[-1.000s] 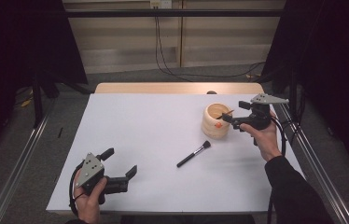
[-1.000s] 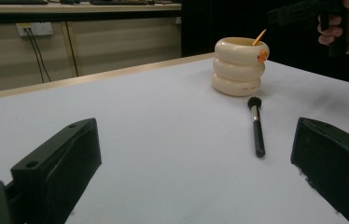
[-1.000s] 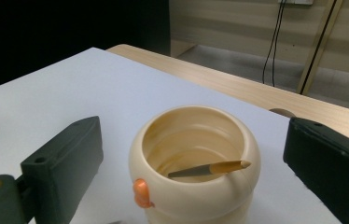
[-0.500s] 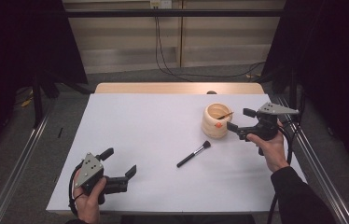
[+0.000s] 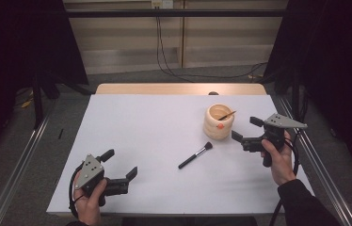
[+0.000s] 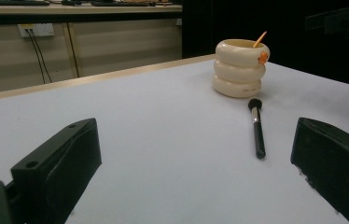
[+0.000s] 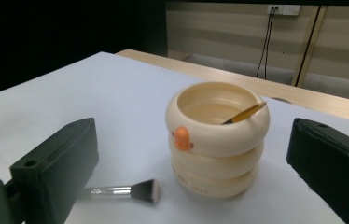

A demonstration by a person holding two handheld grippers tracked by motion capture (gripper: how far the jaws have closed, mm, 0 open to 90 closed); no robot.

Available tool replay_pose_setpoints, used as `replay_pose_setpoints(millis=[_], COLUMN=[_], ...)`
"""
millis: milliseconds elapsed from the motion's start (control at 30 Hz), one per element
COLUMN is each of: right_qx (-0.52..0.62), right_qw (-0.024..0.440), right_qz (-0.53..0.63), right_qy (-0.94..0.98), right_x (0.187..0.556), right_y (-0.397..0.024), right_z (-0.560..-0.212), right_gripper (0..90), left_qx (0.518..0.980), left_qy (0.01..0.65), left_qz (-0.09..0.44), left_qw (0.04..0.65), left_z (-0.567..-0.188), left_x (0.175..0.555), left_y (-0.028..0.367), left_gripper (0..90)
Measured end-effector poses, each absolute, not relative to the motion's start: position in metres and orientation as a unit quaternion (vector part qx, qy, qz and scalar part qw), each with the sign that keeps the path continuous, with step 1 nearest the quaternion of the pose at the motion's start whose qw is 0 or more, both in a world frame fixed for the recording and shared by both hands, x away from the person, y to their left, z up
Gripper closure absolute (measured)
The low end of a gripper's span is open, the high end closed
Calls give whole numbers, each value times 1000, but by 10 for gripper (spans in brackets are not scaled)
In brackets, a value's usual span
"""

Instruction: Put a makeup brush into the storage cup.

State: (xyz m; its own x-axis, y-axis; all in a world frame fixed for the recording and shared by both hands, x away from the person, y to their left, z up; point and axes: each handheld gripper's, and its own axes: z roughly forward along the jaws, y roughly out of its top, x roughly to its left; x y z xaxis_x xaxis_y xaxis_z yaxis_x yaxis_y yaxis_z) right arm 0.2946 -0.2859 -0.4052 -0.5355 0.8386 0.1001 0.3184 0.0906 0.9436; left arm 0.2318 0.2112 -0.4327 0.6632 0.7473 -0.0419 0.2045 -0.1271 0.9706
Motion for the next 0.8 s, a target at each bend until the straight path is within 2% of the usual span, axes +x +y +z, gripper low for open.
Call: replay_pose_setpoints(millis=[467, 800], right_qx=[433, 444], right_qw=[280, 278], right_qz=[520, 524], right_qy=[681, 671], right_x=[260, 228], right_y=[-292, -296], right_z=[-421, -426], right_gripper=[10, 13], left_qx=[708, 708], left_qy=[339, 341], left_qz=[241, 243], left_qw=[571, 569], left_z=[-433, -433], left_x=[231, 230], left_y=[215, 217], left_gripper=[15, 14])
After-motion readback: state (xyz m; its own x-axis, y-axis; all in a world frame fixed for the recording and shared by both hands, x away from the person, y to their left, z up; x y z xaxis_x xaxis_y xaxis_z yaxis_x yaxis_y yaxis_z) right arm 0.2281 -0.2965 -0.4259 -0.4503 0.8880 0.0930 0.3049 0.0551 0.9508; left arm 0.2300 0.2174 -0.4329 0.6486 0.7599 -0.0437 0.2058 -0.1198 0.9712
